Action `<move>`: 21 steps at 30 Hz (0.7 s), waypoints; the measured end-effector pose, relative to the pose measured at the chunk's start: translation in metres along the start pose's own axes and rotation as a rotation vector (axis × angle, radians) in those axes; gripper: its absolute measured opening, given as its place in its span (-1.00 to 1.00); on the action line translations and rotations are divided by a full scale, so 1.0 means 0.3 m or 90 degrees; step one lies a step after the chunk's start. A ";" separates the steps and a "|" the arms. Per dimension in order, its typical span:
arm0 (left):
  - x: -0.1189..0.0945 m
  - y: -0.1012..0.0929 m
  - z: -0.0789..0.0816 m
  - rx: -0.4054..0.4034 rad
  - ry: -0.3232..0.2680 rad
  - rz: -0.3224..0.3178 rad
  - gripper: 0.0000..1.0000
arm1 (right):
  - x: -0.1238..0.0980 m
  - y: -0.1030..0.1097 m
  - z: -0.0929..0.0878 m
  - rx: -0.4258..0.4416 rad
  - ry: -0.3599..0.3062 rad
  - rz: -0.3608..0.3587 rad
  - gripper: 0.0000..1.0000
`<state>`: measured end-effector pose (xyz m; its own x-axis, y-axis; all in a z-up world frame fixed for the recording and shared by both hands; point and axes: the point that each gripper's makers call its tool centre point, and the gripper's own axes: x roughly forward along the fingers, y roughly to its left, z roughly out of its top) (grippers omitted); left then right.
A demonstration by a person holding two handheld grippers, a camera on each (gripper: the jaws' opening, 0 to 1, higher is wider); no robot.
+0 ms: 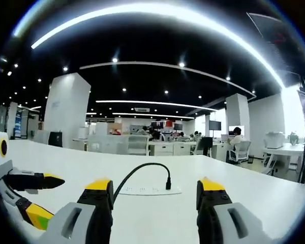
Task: Locate the USB plug end of the data cable currently connected to the USB port on the desk. Grip the plug, withdraw it from the port, and place it onto the desktop.
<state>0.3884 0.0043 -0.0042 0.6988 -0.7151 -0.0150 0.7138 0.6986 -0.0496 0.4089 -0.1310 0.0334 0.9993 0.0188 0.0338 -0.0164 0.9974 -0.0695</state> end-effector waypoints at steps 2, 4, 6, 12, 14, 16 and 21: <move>0.012 0.006 0.002 -0.012 -0.008 0.000 0.50 | 0.011 -0.004 -0.002 -0.002 -0.002 0.000 0.31; 0.023 0.011 -0.002 -0.013 -0.011 0.002 0.50 | 0.025 -0.001 -0.010 0.005 -0.001 0.005 0.31; 0.033 0.003 -0.005 -0.018 -0.016 -0.013 0.52 | 0.041 0.003 -0.028 -0.002 0.008 0.009 0.31; 0.056 0.008 -0.013 -0.038 -0.028 -0.026 0.56 | 0.065 -0.010 -0.053 -0.012 0.019 0.012 0.31; 0.063 0.017 -0.014 -0.031 -0.029 -0.023 0.56 | 0.073 -0.021 -0.056 -0.013 0.018 0.010 0.31; 0.071 0.025 -0.014 -0.030 -0.031 -0.023 0.56 | 0.082 -0.032 -0.063 -0.018 0.023 0.010 0.31; 0.089 0.032 -0.008 -0.007 -0.047 -0.027 0.55 | 0.105 -0.057 -0.083 -0.040 0.027 0.009 0.31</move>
<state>0.4139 -0.0079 -0.0074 0.6701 -0.7398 0.0613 0.7423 0.6675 -0.0590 0.4415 -0.1491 0.0107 0.9995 0.0286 -0.0099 -0.0297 0.9909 -0.1314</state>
